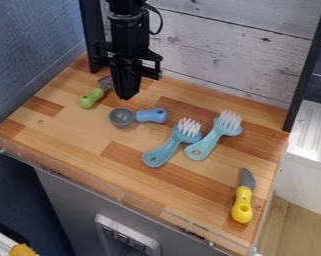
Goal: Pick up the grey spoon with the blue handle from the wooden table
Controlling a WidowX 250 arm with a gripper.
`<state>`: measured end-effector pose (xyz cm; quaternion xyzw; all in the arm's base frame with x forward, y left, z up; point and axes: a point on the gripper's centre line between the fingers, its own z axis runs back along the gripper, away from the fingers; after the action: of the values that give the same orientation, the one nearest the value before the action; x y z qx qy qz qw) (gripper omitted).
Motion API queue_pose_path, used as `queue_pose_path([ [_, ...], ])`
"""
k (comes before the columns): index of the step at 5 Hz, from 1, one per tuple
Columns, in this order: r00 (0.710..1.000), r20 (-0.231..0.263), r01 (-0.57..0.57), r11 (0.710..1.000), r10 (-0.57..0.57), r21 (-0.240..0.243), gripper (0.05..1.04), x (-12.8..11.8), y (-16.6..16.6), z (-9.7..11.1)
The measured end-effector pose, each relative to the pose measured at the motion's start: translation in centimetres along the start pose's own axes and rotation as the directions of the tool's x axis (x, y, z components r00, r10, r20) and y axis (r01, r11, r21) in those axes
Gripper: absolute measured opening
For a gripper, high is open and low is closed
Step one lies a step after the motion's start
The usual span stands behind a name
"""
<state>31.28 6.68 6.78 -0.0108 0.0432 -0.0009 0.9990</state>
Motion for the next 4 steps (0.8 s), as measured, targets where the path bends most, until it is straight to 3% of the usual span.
queue_pose_path([
  [1, 0.993, -0.006, -0.115, 0.993, 0.115, -0.002, 0.230, -0.2, -0.1, -0.2],
  [2, 0.956, 0.008, -0.292, 0.956, 0.292, -0.009, 0.472, 0.1, -0.4, -0.2],
  [3, 0.872, 0.000, -0.490, 0.872, 0.490, -0.006, 0.788, 0.3, -0.5, -0.8],
  [4, 0.739, 0.006, -0.673, 0.739, 0.673, -0.011, 1.003, 1.1, -0.4, -1.6],
])
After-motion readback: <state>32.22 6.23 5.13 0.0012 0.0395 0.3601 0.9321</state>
